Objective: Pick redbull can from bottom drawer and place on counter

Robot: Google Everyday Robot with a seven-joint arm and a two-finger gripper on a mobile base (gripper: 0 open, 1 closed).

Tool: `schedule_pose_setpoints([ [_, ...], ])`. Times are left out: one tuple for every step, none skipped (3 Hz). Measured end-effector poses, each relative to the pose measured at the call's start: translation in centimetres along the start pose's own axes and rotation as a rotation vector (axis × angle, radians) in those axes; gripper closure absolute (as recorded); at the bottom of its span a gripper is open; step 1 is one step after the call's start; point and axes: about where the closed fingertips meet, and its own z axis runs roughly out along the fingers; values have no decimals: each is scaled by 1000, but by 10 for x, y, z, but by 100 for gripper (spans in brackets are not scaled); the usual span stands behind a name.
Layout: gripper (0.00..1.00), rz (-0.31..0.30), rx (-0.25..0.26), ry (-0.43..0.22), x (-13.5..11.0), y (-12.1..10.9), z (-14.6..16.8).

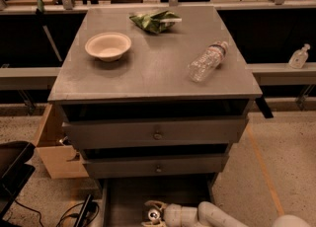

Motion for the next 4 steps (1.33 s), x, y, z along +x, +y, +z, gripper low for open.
schedule_pose_setpoints([
  [86,1,-3,-2,0,1,2],
  [100,2,-5,-5,-1,2,3],
  [100,16,-22,-22,-14,3,-1],
  [100,96,-93,-86,-65,2,-25],
])
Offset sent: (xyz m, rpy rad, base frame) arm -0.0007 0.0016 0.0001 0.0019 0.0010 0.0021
